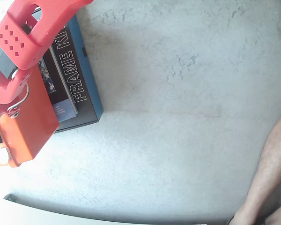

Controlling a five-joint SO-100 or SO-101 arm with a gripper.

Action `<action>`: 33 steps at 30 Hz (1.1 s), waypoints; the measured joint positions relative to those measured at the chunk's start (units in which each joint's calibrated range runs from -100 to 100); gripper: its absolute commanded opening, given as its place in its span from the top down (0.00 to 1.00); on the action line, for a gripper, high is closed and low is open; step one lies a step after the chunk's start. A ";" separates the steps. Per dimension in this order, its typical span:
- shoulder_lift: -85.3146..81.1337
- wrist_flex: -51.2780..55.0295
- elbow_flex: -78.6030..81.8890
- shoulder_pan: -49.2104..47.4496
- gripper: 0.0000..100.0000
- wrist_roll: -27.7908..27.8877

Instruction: Grab the white handle of the orange box

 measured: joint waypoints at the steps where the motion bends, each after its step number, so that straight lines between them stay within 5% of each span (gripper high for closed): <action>1: 0.00 0.00 -0.27 0.30 0.65 0.00; 17: 0.53 0.00 -2.70 -0.91 0.59 7.06; 25: 3.46 11.97 -11.61 -3.92 0.53 11.29; 33: 6.57 21.14 -19.17 -3.92 0.52 8.78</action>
